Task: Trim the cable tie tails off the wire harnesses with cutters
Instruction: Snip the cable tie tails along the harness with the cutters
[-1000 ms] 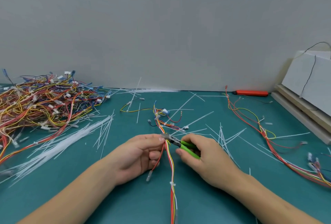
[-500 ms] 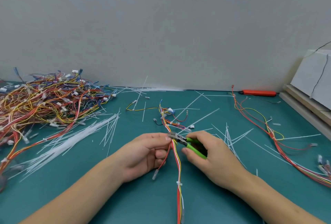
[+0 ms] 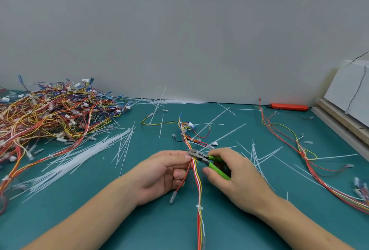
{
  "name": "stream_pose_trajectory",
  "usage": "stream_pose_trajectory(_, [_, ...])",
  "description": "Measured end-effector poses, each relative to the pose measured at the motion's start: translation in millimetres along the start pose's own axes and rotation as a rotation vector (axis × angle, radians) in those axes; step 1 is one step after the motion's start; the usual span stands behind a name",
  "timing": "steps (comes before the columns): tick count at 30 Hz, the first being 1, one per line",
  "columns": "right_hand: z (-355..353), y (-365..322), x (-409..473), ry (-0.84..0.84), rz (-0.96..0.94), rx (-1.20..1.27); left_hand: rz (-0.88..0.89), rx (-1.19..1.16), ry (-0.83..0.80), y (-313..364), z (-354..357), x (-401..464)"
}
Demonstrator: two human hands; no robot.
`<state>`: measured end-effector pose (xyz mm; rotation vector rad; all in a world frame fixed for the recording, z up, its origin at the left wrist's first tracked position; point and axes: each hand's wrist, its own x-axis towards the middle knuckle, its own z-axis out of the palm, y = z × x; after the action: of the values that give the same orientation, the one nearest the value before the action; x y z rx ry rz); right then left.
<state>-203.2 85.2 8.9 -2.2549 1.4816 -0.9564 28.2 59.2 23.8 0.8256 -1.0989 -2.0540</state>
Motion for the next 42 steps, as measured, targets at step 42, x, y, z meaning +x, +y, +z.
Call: stream_pose_trajectory(42, [-2.1,-4.0,2.5,-0.002,0.004,-0.037,-0.012,0.005,0.018,0.7,2.4,-0.4])
